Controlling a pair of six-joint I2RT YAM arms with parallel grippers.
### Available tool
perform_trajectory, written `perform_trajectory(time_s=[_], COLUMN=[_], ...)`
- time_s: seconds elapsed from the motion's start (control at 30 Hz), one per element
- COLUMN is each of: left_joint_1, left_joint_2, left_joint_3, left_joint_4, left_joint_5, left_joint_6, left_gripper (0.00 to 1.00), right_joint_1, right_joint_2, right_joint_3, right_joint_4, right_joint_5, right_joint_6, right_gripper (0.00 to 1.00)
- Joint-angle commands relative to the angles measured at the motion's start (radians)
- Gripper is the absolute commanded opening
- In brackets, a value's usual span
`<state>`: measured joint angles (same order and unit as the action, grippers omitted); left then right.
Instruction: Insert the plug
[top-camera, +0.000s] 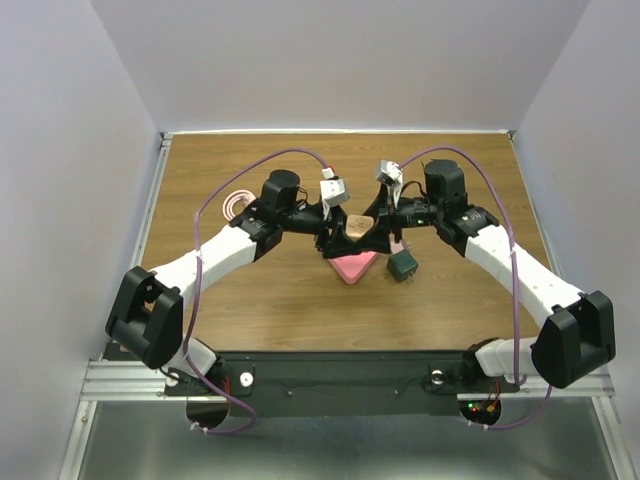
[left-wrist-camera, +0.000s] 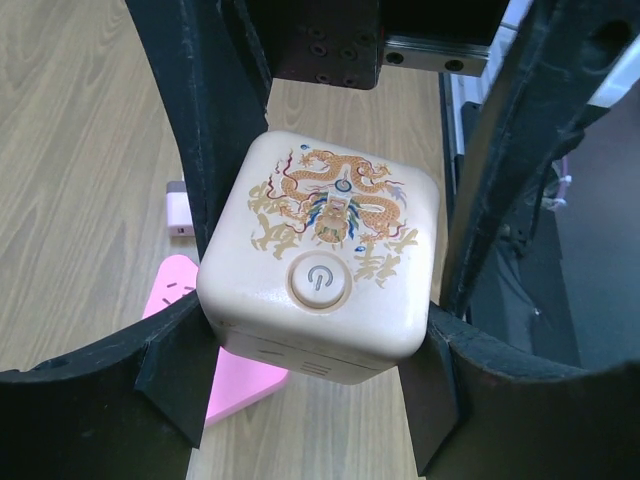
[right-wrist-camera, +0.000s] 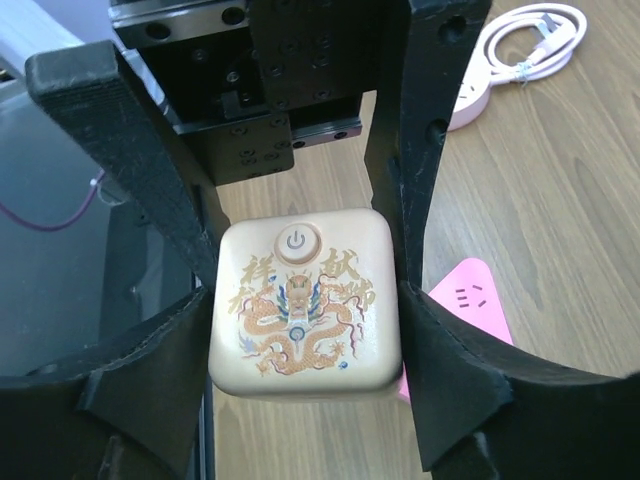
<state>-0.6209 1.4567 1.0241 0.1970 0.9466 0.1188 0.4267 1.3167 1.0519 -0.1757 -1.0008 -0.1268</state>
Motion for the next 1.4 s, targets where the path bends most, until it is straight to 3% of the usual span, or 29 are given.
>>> perform_trajectory(time_s=[0.0, 0.43, 0.8, 1.37], left_joint_1=[-0.010, -0.031, -0.054, -0.057], left_joint_2=[-0.033, -0.010, -0.024, -0.027], left_joint_3=[0.059, 0.071, 0.077, 0.096], left_joint_4=[0.032, -0.083, -0.131, -0.149], left_joint_5=[0.069, 0.058, 0.075, 0.050], left_joint_6=[0.028, 0.114, 0.154, 0.162], left_gripper=[0.00, 0.00, 0.00, 0.00], right_joint_1=[0.006, 0.006, 0.006, 0.004], right_joint_2=[-0.019, -0.057, -0.097, -0.131], right_joint_3=[0.017, 0.033, 0.028, 0.003], right_joint_4=[0.012, 0.012, 0.012, 0.007], right_joint_5=[0.027, 0.067, 0.103, 0.016], right_joint_6=[-0.017, -0.036, -0.039, -0.017], right_gripper=[0.67, 0.70, 0.82, 0.81])
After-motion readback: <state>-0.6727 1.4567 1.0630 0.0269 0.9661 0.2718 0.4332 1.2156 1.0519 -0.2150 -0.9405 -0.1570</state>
